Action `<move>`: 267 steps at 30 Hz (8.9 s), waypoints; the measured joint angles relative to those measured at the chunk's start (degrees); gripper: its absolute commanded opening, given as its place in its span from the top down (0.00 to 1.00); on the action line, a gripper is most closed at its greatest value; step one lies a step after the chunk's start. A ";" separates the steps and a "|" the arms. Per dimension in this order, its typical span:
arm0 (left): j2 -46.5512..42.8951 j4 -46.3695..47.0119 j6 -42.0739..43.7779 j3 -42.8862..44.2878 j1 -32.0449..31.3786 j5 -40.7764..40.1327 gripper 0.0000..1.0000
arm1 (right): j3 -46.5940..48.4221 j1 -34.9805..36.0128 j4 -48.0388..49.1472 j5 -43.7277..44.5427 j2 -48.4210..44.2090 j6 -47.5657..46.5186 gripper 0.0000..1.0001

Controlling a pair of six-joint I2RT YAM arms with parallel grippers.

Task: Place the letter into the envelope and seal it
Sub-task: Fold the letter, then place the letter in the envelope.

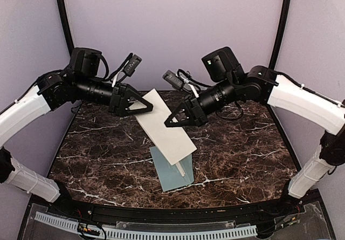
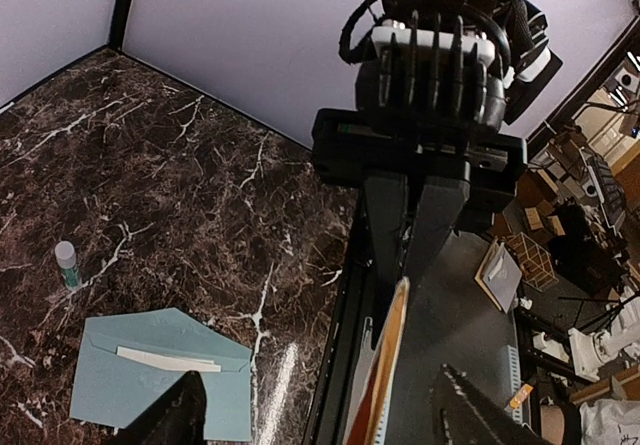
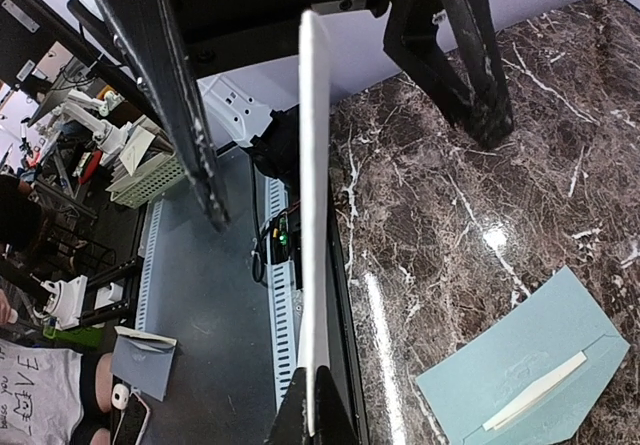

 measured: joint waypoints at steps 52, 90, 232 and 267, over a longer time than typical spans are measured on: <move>-14.03 70.84 -34.21 -32.26 -2.25 -29.05 1.00 | -37.35 -1.64 70.42 28.24 -15.08 32.96 0.13; -8.57 87.95 -42.53 -35.65 -7.54 -38.99 1.00 | -21.46 -0.50 84.65 22.88 0.94 35.08 0.99; 26.21 55.23 -43.06 -43.56 -5.66 -17.94 0.67 | -16.92 -14.53 -4.57 13.49 16.44 3.63 1.00; 28.50 59.43 -47.25 -43.85 -7.10 -14.67 0.78 | -30.16 -14.53 11.63 10.27 10.67 17.55 1.00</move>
